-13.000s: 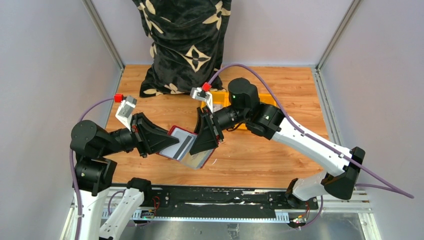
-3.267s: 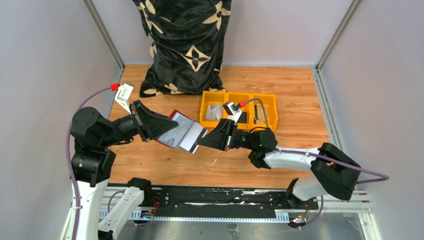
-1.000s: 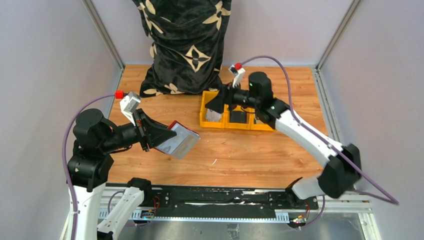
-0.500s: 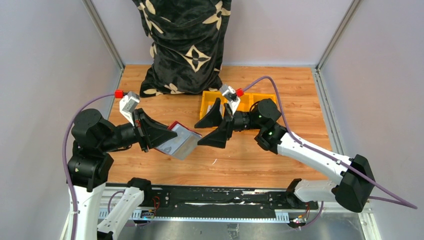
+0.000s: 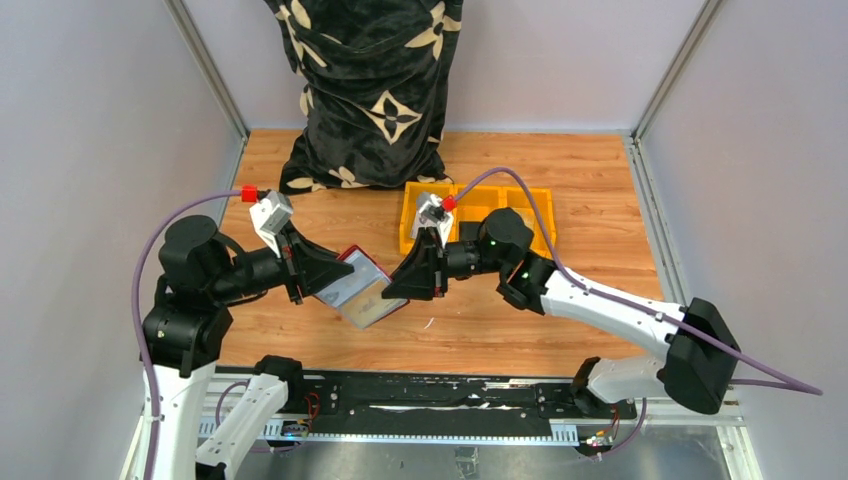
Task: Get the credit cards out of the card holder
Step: Place the card holder at the center of the board.
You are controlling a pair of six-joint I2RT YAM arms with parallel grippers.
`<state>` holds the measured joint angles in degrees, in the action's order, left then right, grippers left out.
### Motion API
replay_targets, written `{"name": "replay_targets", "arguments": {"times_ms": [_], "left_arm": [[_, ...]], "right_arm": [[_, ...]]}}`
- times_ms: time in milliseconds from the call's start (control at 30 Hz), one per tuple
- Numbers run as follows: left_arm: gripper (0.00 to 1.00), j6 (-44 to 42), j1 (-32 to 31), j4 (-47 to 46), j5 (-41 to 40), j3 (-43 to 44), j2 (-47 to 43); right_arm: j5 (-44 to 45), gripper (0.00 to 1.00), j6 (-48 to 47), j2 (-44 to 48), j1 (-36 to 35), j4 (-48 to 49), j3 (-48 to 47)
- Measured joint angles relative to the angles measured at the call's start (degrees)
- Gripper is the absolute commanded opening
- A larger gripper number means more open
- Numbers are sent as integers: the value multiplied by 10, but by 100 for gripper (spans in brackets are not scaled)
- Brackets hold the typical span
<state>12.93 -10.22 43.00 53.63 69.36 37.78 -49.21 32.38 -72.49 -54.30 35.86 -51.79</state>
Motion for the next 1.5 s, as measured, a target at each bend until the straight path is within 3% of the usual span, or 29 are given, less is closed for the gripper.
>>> {"name": "replay_targets", "arguments": {"times_ms": [100,300,333,433,533,600,833,1033,1100,1200,1233,1267,1500], "left_arm": [[0,-44,0,12,-19,-20,3],[2,-174,0,30,-86,-97,0],[2,-190,0,30,-93,-106,-2],[0,-276,0,27,-126,-155,-13],[0,-382,0,26,-160,-207,-27],[0,-450,0,29,-184,-234,-31],[0,-659,-13,-18,-290,-387,-32],[2,-754,-45,-179,-369,-511,-23],[30,-785,-46,-249,-398,-541,5],[67,-799,-46,-273,-417,-529,56],[92,-794,-46,-264,-414,-511,72],[99,-788,-46,-252,-408,-489,85],[100,-663,-47,-135,-312,-341,95]], "right_arm": [[19,0,14,-24,0,-30,-3],[90,1,77,-125,2,-84,-39],[97,8,88,-137,2,-85,-43],[120,46,141,-196,4,-79,-58],[134,67,178,-246,4,-68,-69],[144,75,188,-261,6,-75,-70],[226,80,149,-172,32,-168,-24],[280,81,125,-50,100,-221,46],[299,84,113,-13,120,-244,62],[320,89,95,34,136,-272,82],[328,91,86,53,142,-282,90],[337,91,79,71,148,-294,97],[388,93,21,162,224,-385,103]]}}
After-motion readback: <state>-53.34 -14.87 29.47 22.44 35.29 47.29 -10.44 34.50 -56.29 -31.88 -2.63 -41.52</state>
